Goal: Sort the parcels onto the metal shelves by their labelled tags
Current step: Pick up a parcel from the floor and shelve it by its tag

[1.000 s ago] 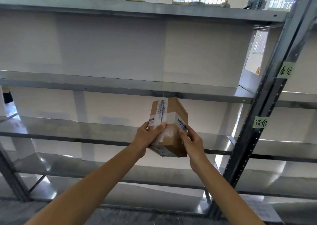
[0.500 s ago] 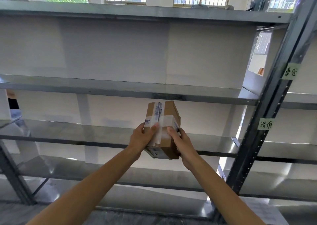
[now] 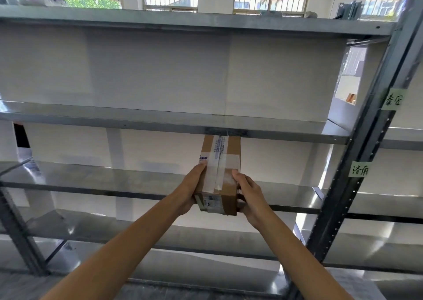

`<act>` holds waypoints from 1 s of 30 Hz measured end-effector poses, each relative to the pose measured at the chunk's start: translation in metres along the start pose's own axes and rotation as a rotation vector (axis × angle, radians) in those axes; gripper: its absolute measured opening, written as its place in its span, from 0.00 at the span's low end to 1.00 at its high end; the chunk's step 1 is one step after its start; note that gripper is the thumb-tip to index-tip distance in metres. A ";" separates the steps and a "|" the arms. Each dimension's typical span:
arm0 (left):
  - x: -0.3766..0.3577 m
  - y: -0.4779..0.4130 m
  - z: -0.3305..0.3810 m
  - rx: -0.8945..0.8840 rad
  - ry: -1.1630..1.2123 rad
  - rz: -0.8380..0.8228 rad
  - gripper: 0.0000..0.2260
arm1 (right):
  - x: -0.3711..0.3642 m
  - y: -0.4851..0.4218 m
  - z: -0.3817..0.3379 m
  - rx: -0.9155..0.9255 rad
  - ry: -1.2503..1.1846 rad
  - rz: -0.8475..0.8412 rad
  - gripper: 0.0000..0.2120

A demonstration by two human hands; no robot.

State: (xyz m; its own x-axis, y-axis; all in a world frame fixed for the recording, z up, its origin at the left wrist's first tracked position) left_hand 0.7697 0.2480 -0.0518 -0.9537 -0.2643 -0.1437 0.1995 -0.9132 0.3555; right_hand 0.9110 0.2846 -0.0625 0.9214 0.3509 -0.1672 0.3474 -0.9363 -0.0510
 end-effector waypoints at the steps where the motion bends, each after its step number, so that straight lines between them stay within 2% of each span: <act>1: -0.002 0.000 0.000 0.003 0.011 -0.017 0.16 | 0.001 0.000 0.000 0.002 -0.003 0.000 0.26; 5: -0.005 -0.001 -0.003 0.027 0.010 -0.067 0.17 | 0.003 -0.001 -0.002 0.035 -0.010 -0.010 0.25; 10: 0.000 -0.009 -0.011 0.079 -0.099 -0.121 0.29 | 0.013 -0.002 -0.001 0.046 -0.024 0.004 0.20; 15: 0.001 -0.009 -0.001 -0.034 -0.180 -0.070 0.24 | 0.017 -0.003 -0.001 0.077 -0.016 0.037 0.19; 19: 0.004 -0.013 0.003 -0.051 -0.197 0.018 0.18 | 0.023 -0.007 -0.001 0.102 0.044 0.068 0.20; 23: 0.005 -0.014 0.003 -0.069 -0.207 0.072 0.22 | 0.031 -0.011 -0.003 0.143 0.124 0.113 0.18; 28: 0.005 -0.018 -0.001 -0.056 -0.093 0.095 0.29 | 0.039 -0.013 -0.010 0.290 0.249 0.225 0.09; 30: 0.006 -0.019 -0.002 -0.057 -0.049 0.118 0.31 | 0.043 -0.014 -0.011 0.327 0.282 0.271 0.08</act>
State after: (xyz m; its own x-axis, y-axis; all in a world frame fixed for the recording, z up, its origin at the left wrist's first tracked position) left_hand 0.7607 0.2629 -0.0616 -0.9325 -0.3564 -0.0586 0.3217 -0.8934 0.3137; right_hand 0.9473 0.3130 -0.0580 0.9977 0.0419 0.0527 0.0580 -0.9329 -0.3554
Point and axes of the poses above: each hand's wrist, its own y-axis away from the middle knuckle, its own x-axis out of the back of the hand, z = x × y, the point moved 6 cm from there along -y, towards the middle knuckle, and after that the axes turned 12 degrees about x, right-handed, at the moved point
